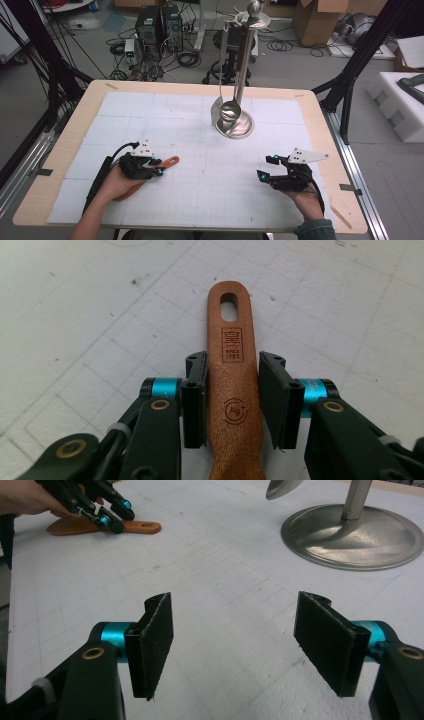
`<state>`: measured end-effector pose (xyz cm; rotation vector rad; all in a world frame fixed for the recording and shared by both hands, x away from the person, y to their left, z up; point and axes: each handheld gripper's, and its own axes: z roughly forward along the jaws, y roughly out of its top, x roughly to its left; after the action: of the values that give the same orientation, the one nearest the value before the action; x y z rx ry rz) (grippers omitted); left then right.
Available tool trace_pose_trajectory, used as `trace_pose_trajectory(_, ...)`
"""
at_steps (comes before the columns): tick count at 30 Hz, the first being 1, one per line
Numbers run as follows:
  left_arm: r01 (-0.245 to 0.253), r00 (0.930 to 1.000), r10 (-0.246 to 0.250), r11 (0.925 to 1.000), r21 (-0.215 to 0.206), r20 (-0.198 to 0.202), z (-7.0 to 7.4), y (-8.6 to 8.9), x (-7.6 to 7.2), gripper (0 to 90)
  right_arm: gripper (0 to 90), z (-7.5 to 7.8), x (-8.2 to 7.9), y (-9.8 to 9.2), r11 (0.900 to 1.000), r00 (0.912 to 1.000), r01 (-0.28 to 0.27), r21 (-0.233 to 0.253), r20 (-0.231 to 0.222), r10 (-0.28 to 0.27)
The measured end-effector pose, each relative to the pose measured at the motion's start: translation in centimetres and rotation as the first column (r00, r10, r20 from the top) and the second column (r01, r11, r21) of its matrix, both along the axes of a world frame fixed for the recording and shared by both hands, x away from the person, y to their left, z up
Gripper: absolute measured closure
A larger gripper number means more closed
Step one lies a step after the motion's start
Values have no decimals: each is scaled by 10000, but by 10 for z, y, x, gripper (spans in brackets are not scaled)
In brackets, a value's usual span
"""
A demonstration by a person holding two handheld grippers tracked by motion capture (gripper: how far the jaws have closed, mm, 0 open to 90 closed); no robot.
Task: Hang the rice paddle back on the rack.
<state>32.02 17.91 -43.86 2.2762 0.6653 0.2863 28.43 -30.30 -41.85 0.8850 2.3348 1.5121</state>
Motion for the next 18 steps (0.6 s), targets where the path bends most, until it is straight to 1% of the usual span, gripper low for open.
trace_pose_trajectory(3,94,9999,-94,9999,58,36,1,0,-1,652,320,0,-1,0,10000,10000,9,42,-50,-8)
trace_pose_trajectory(4,104,9999,-104,9999,-37,13,1,0,-1,652,320,0,-1,-1,10000,10000,22,54,-57,-22)
trace_pose_trajectory(7,144,9999,-144,9999,7,77,2,0,-2,652,320,0,-1,0,10000,10000,27,74,-68,-26)
trace_pose_trajectory(8,152,9999,-151,9999,-80,78,2,0,-3,652,320,0,-1,0,10000,10000,8,79,-57,-8)
trace_pose_trajectory(9,128,9999,-127,9999,-86,97,3,0,-3,652,320,1,-1,0,10000,10000,33,77,-61,-32)
trace_pose_trajectory(10,209,9997,-208,9998,-61,138,4,0,-3,652,320,1,-1,0,10000,10000,24,83,-79,-23)
trace_pose_trajectory(16,274,9995,-268,9988,-403,151,7,1,-5,652,320,1,-1,0,10000,10000,1,75,-30,-1)
trace_pose_trajectory(18,275,9994,-266,9986,-449,209,8,2,-6,652,320,1,-1,0,9999,10000,-12,105,-30,13)
